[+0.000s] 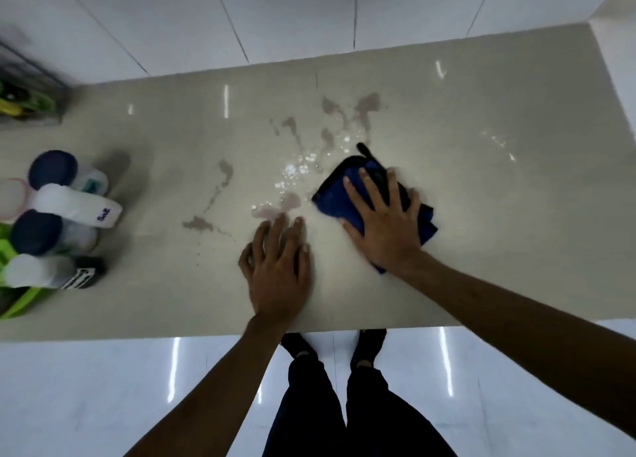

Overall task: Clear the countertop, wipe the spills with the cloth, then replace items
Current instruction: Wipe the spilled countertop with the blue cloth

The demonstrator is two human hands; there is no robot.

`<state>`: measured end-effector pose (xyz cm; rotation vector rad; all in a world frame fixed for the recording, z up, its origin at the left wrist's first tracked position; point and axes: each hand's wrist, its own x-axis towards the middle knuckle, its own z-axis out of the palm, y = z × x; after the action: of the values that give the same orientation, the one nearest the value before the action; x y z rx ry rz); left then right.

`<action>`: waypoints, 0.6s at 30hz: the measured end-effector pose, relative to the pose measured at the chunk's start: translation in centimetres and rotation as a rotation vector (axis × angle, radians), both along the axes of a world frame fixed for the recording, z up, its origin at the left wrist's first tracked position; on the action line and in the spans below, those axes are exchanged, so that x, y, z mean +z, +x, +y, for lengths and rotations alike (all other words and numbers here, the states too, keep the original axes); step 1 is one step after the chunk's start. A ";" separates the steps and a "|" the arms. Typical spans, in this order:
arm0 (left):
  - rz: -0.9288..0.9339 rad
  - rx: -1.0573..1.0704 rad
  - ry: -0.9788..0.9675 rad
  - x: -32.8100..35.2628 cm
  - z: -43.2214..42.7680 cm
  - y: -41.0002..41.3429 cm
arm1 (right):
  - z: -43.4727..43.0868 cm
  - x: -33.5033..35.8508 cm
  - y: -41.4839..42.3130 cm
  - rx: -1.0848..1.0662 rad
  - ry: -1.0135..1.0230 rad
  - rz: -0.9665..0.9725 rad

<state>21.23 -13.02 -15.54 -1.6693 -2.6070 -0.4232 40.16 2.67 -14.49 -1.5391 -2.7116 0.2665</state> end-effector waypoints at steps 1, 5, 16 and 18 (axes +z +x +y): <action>0.000 -0.007 0.010 -0.1 -0.1 -0.1 | 2.4 0.0 0.9 -0.058 -0.012 -0.012; -0.022 -0.018 0.028 -0.5 -0.3 0.0 | 7.8 0.8 5.9 -0.380 -0.104 0.002; -0.132 -0.042 0.094 0.1 -1.0 -1.2 | -11.7 -0.4 -6.7 -0.131 -0.056 0.038; -0.140 -0.033 0.109 -0.1 -1.1 -1.6 | -9.2 -0.4 -6.8 -0.029 -0.050 0.054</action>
<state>19.60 -14.08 -15.68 -1.7092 -2.5996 -0.6947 33.40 -6.51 -14.87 -1.5592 -2.6594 0.3727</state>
